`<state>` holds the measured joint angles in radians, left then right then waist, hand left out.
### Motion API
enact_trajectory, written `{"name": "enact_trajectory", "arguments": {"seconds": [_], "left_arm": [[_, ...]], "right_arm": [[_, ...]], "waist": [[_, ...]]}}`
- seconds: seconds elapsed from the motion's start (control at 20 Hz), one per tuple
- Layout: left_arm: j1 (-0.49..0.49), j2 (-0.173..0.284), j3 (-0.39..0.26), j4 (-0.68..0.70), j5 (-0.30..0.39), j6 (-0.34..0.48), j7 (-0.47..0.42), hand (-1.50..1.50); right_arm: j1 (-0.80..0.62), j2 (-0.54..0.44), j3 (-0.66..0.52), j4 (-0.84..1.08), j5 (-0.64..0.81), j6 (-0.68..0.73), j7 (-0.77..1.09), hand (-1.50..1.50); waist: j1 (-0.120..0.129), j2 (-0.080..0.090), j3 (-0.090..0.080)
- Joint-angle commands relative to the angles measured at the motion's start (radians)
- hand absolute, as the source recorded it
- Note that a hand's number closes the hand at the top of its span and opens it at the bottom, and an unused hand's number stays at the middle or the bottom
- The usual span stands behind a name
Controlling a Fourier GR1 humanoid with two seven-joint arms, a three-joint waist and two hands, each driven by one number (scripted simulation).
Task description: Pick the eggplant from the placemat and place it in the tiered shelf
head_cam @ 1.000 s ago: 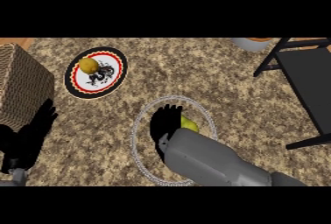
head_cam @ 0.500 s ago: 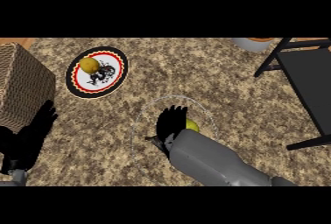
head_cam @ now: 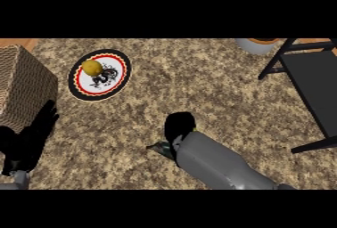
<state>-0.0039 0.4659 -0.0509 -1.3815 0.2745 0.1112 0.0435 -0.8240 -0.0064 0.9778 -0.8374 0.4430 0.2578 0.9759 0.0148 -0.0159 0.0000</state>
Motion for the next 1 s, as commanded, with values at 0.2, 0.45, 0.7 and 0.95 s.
{"name": "enact_trajectory", "arguments": {"seconds": [0.2,0.45,0.7,0.95], "left_arm": [[0.041,0.003,0.029,-0.026,-0.018,-0.046,-0.003,0.0],[0.064,-0.005,0.062,-0.031,-0.019,-0.068,-0.002,0.0],[0.056,-0.012,0.067,-0.015,-0.017,-0.045,0.005,0.0],[0.064,-0.009,0.079,-0.019,-0.015,-0.038,0.002,0.0]], "right_arm": [[-0.003,0.006,0.021,0.042,0.039,0.023,-0.003,1.5],[-0.011,0.006,0.007,-0.052,0.126,0.01,0.019,1.5],[-0.066,-0.164,-0.223,0.025,0.153,-0.225,0.156,1.5],[-0.148,-0.32,-0.456,0.142,0.155,-0.438,0.323,1.5]], "waist": [[0.006,0.018,0.0],[-0.001,0.016,0.0],[-0.046,0.004,0.001],[-0.05,0.007,0.001]]}}
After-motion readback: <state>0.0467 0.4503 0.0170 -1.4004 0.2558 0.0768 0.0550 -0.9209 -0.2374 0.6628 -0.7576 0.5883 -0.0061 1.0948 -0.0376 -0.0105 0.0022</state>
